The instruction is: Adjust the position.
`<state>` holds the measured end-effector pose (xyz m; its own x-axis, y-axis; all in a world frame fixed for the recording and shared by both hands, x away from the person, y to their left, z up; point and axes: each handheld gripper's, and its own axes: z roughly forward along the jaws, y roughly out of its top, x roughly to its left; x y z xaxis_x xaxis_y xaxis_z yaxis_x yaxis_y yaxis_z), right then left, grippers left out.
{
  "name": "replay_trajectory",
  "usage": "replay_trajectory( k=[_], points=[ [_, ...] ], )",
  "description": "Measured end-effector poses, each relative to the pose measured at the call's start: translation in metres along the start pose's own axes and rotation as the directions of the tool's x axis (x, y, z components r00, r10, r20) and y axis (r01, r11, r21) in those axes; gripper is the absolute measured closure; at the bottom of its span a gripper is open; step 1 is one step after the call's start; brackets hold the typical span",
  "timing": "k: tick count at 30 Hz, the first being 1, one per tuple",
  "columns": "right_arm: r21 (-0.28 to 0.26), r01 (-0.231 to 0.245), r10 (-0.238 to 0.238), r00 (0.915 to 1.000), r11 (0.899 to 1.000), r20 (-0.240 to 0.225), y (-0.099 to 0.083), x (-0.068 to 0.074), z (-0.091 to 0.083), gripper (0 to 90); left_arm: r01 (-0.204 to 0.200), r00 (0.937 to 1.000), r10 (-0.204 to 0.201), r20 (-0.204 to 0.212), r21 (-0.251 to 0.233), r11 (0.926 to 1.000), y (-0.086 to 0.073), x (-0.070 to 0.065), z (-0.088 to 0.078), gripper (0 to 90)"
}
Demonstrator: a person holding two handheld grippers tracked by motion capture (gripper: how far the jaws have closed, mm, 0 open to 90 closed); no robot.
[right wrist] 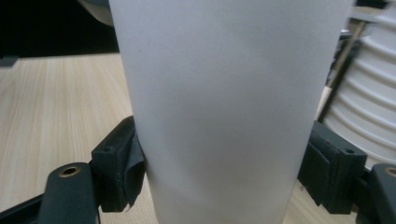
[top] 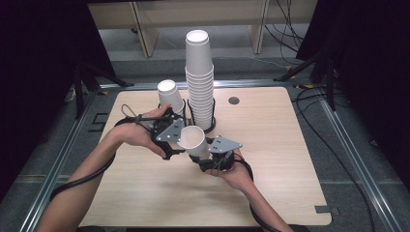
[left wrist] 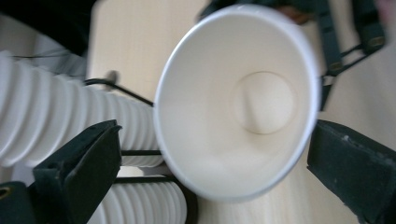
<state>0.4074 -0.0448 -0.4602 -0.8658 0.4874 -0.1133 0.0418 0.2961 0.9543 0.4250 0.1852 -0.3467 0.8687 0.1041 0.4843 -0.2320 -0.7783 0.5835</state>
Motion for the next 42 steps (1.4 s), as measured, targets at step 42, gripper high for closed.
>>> replay_trajectory(
  k=[42],
  points=[
    [-0.045, -0.091, 0.091, 0.9958, 0.995, -0.01, -0.003, 0.01, 0.008, 22.6, 0.555, 0.8174, -0.559, 0.14, -0.449, 0.6999, -0.04, -0.042, 0.053, 7.0]
  ],
)
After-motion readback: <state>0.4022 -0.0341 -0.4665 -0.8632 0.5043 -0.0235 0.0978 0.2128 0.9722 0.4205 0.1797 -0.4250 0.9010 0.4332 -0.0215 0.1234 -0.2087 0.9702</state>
